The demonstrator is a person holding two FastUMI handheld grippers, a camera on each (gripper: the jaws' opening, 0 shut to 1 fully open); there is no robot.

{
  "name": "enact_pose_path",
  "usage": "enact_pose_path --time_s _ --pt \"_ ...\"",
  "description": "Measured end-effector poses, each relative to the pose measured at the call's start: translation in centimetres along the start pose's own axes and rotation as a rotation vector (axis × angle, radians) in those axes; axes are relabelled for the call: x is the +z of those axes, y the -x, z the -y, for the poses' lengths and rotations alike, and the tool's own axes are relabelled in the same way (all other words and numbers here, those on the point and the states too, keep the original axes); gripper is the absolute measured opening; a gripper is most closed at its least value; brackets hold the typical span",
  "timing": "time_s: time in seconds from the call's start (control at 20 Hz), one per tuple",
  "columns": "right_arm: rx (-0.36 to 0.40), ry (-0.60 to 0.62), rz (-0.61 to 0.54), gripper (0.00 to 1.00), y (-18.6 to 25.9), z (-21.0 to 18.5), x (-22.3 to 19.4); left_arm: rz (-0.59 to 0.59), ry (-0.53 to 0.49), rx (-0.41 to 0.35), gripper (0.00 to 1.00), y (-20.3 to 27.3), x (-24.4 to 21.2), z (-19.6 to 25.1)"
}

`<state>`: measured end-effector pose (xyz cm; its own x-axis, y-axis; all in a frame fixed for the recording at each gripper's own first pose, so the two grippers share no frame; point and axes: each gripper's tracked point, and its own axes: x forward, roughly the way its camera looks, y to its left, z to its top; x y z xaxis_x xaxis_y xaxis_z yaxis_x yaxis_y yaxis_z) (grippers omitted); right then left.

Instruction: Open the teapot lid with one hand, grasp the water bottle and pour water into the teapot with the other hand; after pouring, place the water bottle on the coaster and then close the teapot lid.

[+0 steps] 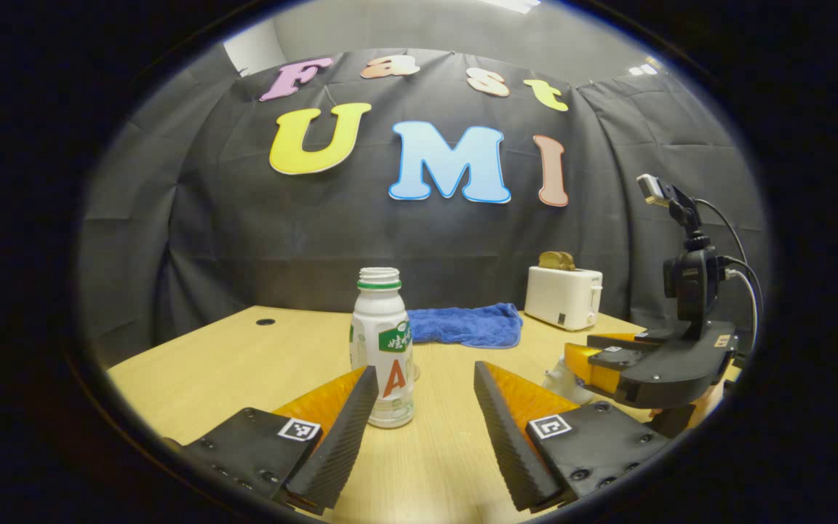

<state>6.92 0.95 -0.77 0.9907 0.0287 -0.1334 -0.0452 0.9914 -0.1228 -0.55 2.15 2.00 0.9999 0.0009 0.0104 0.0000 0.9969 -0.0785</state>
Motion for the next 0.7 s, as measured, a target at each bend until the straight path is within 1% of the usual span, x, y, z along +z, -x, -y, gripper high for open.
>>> enact_pose_path --time_s 0.2,0.25,0.3,0.45,0.5,0.55,0.6,0.7 --pt "0.027 -0.009 0.0 0.47 -0.6 -0.6 -0.6 -0.009 0.001 -0.004 0.94 -0.2 -0.4 0.0" --pt "0.014 -0.041 0.013 0.47 -0.8 -0.2 0.0 -0.011 0.002 -0.003 0.94 -0.2 -0.4 0.0" --pt "0.011 -0.038 0.009 0.19 -0.6 -0.1 0.0 -0.012 0.003 -0.004 0.94 -0.2 -0.5 0.0" --pt "0.008 0.008 0.009 0.2 -0.5 -0.3 0.2 -0.009 0.012 0.001 0.94 -0.3 -0.4 -0.3" --pt "-0.017 0.005 0.018 0.2 -0.3 0.3 0.4 -0.012 0.018 -0.002 0.94 -0.3 -0.6 -0.2" --pt "-0.013 -0.013 0.006 0.1 0.3 0.2 0.6 -0.016 0.022 -0.002 0.94 -0.3 -0.7 -0.3" --pt "-0.009 -0.021 0.007 0.01 -0.7 0.4 0.2 -0.019 0.024 -0.001 0.94 -0.4 -0.9 -0.4" --pt "-0.009 -0.02 0.008 0.01 -0.8 0.3 0.1 -0.02 0.024 0.005 0.94 -0.4 -0.9 -0.6"
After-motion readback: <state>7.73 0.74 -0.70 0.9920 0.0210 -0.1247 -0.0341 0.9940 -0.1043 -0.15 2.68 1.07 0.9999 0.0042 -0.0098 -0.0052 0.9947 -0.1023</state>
